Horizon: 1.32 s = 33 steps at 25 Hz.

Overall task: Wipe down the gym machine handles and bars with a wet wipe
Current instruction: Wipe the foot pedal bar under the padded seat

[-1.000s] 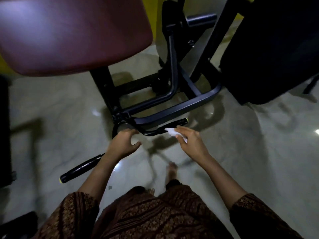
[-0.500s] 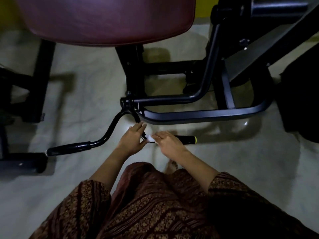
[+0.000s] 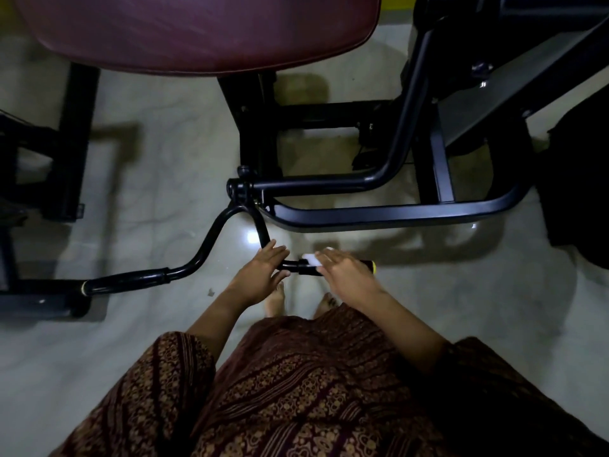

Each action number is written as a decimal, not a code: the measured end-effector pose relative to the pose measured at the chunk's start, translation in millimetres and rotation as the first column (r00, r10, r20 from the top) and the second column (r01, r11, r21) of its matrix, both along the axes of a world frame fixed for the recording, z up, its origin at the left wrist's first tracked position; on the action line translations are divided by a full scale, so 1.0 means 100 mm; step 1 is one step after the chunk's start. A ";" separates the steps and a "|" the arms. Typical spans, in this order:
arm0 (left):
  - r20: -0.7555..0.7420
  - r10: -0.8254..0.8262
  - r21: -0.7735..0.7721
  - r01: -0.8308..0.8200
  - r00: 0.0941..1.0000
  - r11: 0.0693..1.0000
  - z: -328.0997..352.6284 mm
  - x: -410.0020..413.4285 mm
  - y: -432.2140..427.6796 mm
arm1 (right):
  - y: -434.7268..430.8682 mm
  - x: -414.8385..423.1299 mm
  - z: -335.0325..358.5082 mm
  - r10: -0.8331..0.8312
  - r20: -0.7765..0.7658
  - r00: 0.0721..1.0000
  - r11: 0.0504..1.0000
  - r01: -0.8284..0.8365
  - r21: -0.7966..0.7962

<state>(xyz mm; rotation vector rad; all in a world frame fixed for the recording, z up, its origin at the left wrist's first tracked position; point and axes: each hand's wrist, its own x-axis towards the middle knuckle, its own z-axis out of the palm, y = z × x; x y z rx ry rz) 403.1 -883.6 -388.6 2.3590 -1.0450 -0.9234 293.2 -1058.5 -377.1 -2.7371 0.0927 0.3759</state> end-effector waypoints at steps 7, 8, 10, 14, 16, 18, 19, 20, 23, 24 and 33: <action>0.025 -0.039 -0.013 0.039 0.999 0.999 -0.05 0.03 0.04 | -0.29 -0.29 0.05 -0.011 0.043 0.999 0.998 0.009 0.059; 0.034 -0.038 -0.021 0.038 0.999 0.999 -0.07 0.02 0.05 | -0.40 -0.38 0.08 -0.084 0.019 0.996 0.995 0.083 0.052; 0.029 -0.049 -0.001 0.049 0.998 0.999 -0.09 0.01 0.07 | -0.46 -0.38 0.13 -0.150 -0.061 0.987 0.989 0.151 0.009; 0.082 -0.104 0.016 0.103 0.991 0.995 -0.12 0.04 0.10 | 0.07 0.04 0.07 -0.007 -0.043 0.999 0.999 0.005 -0.035; 0.104 -0.060 0.002 0.060 0.993 0.998 -0.14 0.05 0.16 | 0.33 0.16 0.03 0.087 -0.024 0.996 0.994 -0.088 -0.062; 0.086 -0.041 -0.008 0.042 0.995 0.999 -0.17 0.05 0.26 | 0.30 0.07 -0.02 0.161 -0.012 0.987 0.985 -0.162 -0.060; 0.080 -0.054 -0.002 0.055 0.995 0.998 -0.18 0.06 0.30 | 0.19 0.00 -0.01 0.204 -0.027 0.979 0.977 -0.205 -0.059; 0.078 -0.060 0.002 0.060 0.995 0.998 -0.20 0.06 0.32 | 0.06 -0.10 0.02 0.245 0.001 0.969 0.966 -0.244 -0.084; 0.066 -0.035 -0.019 0.036 0.997 0.999 -0.20 0.07 0.33 | -0.20 -0.24 0.08 0.302 0.112 0.947 0.951 -0.290 -0.112; 0.066 -0.029 -0.028 0.030 0.997 0.999 -0.20 0.07 0.32 | -0.18 -0.19 0.08 0.308 0.119 0.944 0.948 -0.294 -0.123; 0.057 0.012 -0.082 -0.007 0.998 0.997 -0.23 0.10 0.29 | -0.15 -0.28 -0.13 0.453 0.183 0.872 0.887 -0.422 -0.185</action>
